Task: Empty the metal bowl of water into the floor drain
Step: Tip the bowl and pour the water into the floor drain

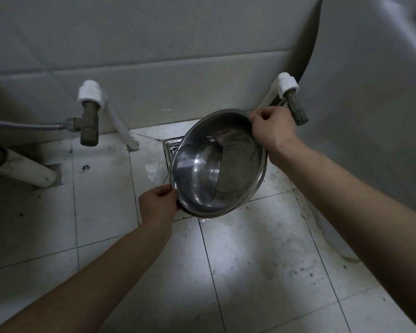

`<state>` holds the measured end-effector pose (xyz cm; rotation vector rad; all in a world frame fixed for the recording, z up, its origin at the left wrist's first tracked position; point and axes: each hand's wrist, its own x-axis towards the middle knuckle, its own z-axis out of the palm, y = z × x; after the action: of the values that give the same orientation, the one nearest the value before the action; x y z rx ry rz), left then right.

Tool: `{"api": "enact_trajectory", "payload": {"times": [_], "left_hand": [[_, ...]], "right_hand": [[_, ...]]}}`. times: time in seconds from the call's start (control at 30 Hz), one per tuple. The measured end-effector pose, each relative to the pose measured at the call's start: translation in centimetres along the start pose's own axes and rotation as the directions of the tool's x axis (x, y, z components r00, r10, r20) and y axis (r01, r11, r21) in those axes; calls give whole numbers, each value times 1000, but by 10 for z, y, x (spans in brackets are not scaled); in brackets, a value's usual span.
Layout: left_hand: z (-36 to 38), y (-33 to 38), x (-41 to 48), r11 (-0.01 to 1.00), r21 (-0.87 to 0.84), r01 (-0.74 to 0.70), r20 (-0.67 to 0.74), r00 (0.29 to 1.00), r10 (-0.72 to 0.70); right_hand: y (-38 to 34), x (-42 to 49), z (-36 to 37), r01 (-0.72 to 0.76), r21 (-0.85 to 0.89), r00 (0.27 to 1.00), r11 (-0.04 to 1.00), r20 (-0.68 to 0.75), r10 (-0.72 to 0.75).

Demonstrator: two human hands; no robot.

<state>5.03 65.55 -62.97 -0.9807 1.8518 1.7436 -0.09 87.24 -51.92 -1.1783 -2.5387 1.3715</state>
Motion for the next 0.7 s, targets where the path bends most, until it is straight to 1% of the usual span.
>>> {"api": "enact_trajectory", "payload": {"times": [0.43,0.7], "left_hand": [[-2,1,-4,999,35,-13,2,1000,13],[-1,4,-6,999,33,-19,8,1000,18]], "right_hand": [[-3,-3,-1,43,-5,999,999,10,-43],[-6,-5,-2,36,2,999,999,9,-36]]}}
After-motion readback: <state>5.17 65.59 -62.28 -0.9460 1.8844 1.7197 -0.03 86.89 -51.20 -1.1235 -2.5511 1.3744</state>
